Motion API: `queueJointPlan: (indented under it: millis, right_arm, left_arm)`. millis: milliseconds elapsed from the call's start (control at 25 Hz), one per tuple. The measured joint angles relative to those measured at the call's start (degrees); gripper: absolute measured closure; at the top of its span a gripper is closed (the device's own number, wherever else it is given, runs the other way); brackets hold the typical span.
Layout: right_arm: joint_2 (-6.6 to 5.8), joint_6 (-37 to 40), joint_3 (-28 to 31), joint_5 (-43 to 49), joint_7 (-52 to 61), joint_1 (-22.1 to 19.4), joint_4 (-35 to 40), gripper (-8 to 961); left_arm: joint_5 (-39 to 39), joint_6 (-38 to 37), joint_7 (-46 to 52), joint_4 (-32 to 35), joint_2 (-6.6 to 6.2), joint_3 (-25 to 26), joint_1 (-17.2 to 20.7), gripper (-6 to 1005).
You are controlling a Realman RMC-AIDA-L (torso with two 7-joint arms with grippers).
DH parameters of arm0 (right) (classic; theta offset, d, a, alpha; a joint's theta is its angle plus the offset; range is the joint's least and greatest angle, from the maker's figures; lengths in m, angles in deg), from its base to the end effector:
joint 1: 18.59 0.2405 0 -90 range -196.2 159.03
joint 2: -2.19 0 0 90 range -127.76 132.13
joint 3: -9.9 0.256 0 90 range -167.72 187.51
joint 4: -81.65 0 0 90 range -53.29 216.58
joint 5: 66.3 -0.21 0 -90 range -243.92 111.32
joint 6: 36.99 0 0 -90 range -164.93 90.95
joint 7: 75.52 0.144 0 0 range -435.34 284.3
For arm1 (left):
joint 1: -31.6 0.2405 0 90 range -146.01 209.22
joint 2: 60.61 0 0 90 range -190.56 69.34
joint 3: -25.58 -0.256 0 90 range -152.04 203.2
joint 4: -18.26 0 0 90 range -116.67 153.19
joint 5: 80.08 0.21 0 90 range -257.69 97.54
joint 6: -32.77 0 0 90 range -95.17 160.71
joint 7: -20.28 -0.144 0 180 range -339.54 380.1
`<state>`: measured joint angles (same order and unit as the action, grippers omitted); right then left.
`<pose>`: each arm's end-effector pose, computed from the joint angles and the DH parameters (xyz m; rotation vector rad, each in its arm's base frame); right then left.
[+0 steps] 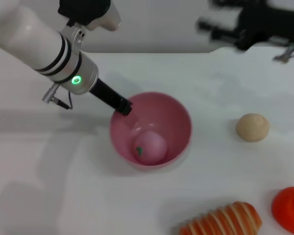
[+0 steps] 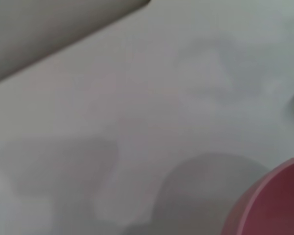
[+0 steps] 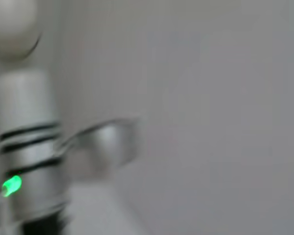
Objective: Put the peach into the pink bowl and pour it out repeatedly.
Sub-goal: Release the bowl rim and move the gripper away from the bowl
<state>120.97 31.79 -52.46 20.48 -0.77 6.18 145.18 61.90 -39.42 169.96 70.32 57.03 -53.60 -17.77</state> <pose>0.1733 0.3807 0.0570 -2.3814 0.0331 0.7520 -0.1576 0.4100 -0.0414 -2.5702 -1.0156 0.3362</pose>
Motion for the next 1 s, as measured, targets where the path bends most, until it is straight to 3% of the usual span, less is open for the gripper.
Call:
queueJointPlan:
  millis: [120, 280, 400, 560, 1000]
  right_arm:
    - [0.12, -1.99, 2.38, -17.09, -15.75, -1.72, -9.04, 393]
    - [0.04, -2.27, 4.35, -41.97, -36.03, -0.93, -24.38, 392]
    - [0.01, -0.76, 4.31, -53.52, -46.02, 0.08, -31.5, 392]
    - [0.02, 2.56, 4.58, -57.71, -50.19, 0.63, -35.34, 392]
    - [0.07, 4.85, 4.81, -57.78, -49.93, 0.83, -35.99, 392]
  left_arm:
    - [0.56, -0.8, 0.64, -0.11, -0.01, -0.18, 0.58, 951]
    - [0.65, -0.7, 1.13, -0.46, -0.04, -0.27, 1.62, 949]
    - [0.71, -0.28, 1.21, -0.92, -0.08, -0.23, 2.2, 947]
    - [0.8, -0.13, 1.31, -1.81, -0.2, -0.26, 2.92, 945]
    - [1.42, -0.65, 1.22, -2.16, -0.23, -0.4, 3.77, 940]
